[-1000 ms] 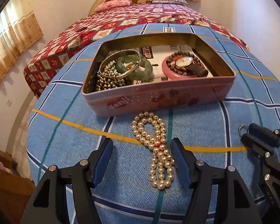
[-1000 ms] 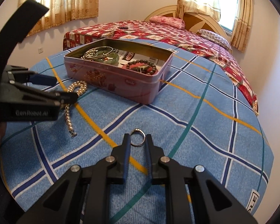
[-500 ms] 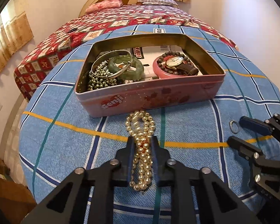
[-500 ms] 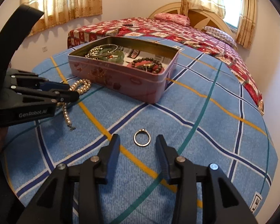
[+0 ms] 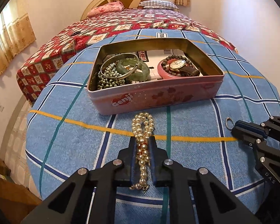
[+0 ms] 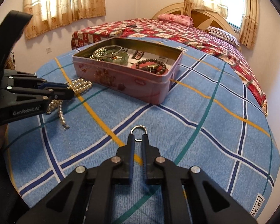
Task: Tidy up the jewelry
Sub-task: 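Lift and carry the pearl necklace and silver ring over the tin with both tools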
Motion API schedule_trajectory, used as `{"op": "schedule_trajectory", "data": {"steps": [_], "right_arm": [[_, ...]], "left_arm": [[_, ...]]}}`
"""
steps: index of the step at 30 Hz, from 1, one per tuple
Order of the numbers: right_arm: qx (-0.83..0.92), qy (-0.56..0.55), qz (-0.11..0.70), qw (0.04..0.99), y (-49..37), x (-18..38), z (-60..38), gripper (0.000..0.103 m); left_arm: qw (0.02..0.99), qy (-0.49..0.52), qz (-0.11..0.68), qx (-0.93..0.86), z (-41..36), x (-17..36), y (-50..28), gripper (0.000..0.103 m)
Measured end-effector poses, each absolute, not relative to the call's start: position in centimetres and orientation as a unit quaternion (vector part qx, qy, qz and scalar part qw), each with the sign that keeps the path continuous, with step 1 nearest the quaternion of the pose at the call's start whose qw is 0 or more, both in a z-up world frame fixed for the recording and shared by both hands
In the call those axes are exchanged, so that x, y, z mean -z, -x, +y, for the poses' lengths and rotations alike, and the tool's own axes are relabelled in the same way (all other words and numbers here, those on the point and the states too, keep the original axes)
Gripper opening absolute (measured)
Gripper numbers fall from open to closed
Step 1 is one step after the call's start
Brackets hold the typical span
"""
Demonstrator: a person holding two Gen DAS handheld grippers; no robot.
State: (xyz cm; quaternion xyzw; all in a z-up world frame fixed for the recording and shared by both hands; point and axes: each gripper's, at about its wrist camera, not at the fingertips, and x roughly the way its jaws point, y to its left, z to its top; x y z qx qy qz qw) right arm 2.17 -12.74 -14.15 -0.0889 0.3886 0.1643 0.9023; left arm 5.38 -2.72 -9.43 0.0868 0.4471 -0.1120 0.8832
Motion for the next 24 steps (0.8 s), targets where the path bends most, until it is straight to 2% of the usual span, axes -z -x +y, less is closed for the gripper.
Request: {"op": "schedule_trajectory", "data": {"steps": [1,2,3,4,8,10,14,16,17,19,20,21,24], "right_arm": [[-0.165,0.087,0.391,0.902,-2.2,14.1,-12.7,0.011],[-0.165,0.082,0.391,0.902,-2.2,14.0,-12.7,0.023],[-0.166,0.078,0.390,0.902,-2.3,13.9,-12.7,0.043],[-0.164,0.077,0.390,0.903,-2.4,13.9,-12.7,0.049],[-0.154,0.083,0.401,0.899,-3.0,14.0,-12.4,0.049],[-0.152,0.086,0.405,0.897,-3.3,14.0,-12.2,0.045],[-0.160,0.091,0.405,0.895,-3.6,14.0,-11.8,0.021],[-0.157,0.100,0.401,0.897,-3.3,14.0,-11.5,0.021],[-0.158,0.099,0.401,0.897,-3.2,14.0,-11.6,0.021],[-0.158,0.095,0.400,0.898,-3.2,14.0,-11.8,0.021],[-0.158,0.094,0.400,0.898,-3.2,14.0,-11.8,0.021],[-0.158,0.095,0.399,0.898,-3.1,14.0,-11.8,0.021],[-0.157,0.097,0.395,0.900,-3.0,13.9,-11.7,0.021]], "left_arm": [[0.884,-0.087,0.446,0.112,-2.7,9.4,-5.4,0.012],[0.884,-0.089,0.444,0.111,-2.7,9.3,-5.4,0.010],[0.886,-0.091,0.442,0.110,-2.8,9.2,-5.4,0.009],[0.886,-0.092,0.440,0.110,-2.8,9.1,-5.4,0.008],[0.886,-0.091,0.441,0.110,-2.6,9.2,-5.6,0.008],[0.886,-0.093,0.441,0.110,-2.7,9.2,-5.6,0.008],[0.884,-0.093,0.443,0.119,-2.9,9.3,-5.6,0.008],[0.884,-0.100,0.441,0.115,-3.2,9.4,-5.5,0.009],[0.884,-0.102,0.443,0.111,-3.3,9.4,-5.6,0.011],[0.878,-0.099,0.454,0.112,-3.5,9.7,-5.9,0.028],[0.875,-0.095,0.462,0.112,-3.3,10.0,-6.0,0.042],[0.877,-0.091,0.459,0.107,-3.2,10.2,-6.0,0.047],[0.877,-0.075,0.460,0.118,-2.7,10.4,-6.0,0.047]]}}
